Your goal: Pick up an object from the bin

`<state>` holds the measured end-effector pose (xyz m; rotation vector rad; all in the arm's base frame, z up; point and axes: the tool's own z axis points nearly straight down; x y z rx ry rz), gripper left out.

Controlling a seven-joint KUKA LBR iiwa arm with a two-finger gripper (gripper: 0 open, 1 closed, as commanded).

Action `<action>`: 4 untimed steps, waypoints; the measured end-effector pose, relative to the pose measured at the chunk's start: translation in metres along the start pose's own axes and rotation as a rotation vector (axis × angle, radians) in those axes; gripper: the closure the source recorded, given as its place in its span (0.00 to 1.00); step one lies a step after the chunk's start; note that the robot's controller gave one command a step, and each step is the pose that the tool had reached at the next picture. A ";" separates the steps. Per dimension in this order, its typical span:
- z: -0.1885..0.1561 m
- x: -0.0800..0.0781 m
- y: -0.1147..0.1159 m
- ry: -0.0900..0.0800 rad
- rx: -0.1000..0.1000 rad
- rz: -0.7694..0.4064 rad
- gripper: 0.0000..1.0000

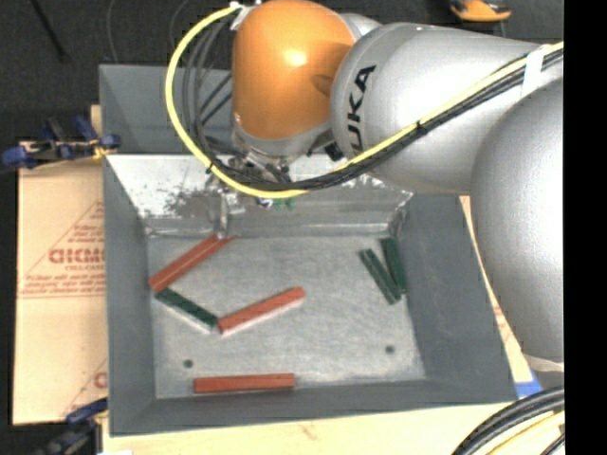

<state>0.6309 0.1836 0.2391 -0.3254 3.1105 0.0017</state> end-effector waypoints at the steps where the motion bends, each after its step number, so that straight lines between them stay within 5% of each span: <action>1: 0.006 0.001 0.000 0.009 -0.001 0.001 0.00; 2: 0.118 0.078 0.034 0.018 -0.004 -0.359 0.00; 3: 0.166 0.057 -0.023 0.014 -0.003 -0.451 0.00; 4: 0.163 0.057 -0.020 0.011 -0.005 -0.451 1.00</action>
Offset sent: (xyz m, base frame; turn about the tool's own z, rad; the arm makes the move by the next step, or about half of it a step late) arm 0.0000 0.0000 0.0000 0.0000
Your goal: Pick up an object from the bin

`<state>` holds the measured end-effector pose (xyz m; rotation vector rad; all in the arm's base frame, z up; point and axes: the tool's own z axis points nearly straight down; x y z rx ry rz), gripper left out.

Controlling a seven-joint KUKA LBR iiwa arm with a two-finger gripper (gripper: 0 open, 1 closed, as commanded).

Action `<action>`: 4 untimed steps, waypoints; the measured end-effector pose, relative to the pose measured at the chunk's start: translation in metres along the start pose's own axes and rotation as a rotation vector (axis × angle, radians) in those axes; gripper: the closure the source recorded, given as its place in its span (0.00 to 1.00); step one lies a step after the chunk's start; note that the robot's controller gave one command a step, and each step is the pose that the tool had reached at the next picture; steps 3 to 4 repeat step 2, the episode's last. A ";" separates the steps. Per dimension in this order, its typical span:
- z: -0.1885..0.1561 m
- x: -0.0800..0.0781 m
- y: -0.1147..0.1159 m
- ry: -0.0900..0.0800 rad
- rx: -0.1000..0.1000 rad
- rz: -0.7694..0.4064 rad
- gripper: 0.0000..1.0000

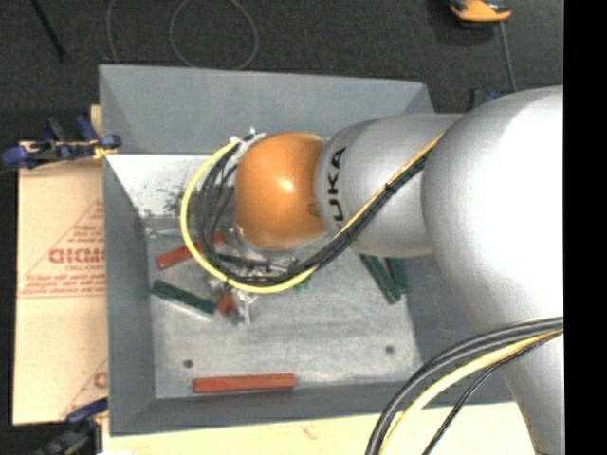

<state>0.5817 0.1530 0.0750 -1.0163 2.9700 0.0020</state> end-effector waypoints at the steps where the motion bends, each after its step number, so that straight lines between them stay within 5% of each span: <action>1: -0.105 -0.005 -0.026 -0.008 0.007 -0.030 1.00; 2: -0.150 0.010 -0.042 -0.003 0.005 -0.411 1.00; 4: -0.150 0.010 -0.042 -0.003 0.005 -0.411 1.00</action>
Offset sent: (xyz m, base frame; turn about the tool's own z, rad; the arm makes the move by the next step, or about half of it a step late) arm 0.0164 -0.0162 0.0990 -0.0344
